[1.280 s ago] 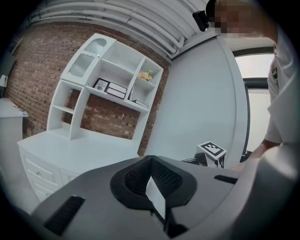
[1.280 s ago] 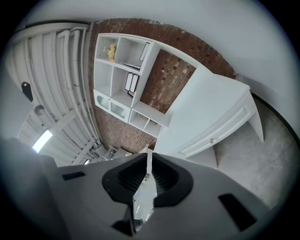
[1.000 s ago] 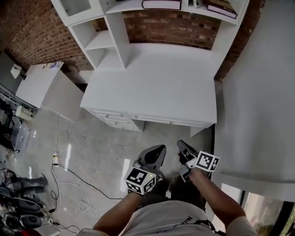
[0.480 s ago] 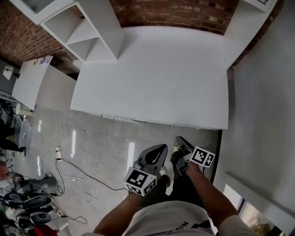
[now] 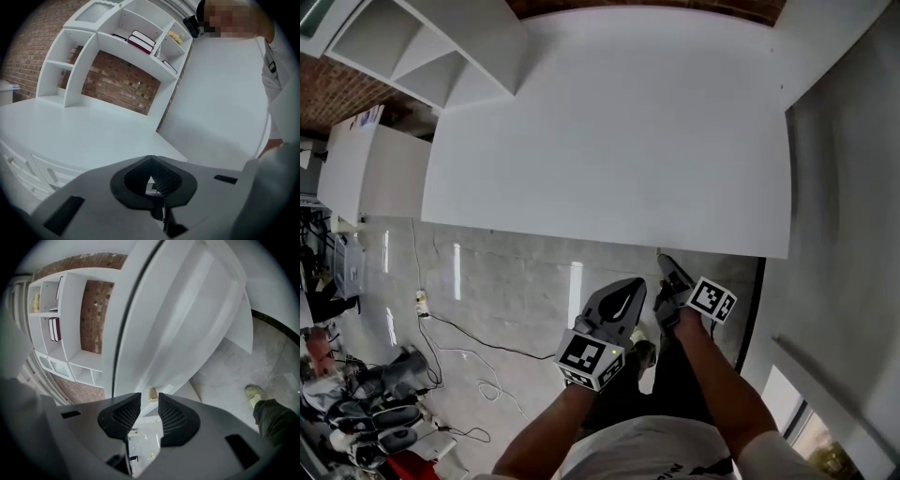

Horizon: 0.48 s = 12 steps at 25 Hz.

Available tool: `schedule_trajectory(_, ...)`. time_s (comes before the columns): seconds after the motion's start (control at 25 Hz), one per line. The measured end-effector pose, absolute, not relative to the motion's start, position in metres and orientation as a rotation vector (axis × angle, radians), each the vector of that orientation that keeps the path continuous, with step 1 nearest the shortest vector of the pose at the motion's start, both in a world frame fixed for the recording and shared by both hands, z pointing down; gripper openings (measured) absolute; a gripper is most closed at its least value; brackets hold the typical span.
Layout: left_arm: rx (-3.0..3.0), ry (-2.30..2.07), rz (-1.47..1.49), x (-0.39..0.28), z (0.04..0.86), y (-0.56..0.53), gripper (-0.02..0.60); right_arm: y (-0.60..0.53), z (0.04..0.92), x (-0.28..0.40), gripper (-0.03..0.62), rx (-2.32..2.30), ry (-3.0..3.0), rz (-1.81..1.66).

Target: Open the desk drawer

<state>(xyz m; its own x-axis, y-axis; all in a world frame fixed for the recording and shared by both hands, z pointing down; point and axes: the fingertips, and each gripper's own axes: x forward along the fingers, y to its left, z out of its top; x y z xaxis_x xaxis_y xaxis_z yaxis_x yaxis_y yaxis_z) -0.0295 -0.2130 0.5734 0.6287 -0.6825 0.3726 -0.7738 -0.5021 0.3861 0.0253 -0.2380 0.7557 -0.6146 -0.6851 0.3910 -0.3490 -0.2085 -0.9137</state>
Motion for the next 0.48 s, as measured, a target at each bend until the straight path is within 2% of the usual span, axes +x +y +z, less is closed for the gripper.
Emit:
schedule_trajectory(0.32, 2.311, -1.155, 0.22, -0.042, 0.593, -0.21, 0.012, -0.253, 0.778, 0.013, 0.118, -1.195, 1.815, -1.888)
schedule_trajectory(0.48, 2.314, -1.164, 0.214, -0.048, 0.596, -0.204, 0.012, -0.256, 0.777, 0.008, 0.083, -1.179, 1.854, -1.869)
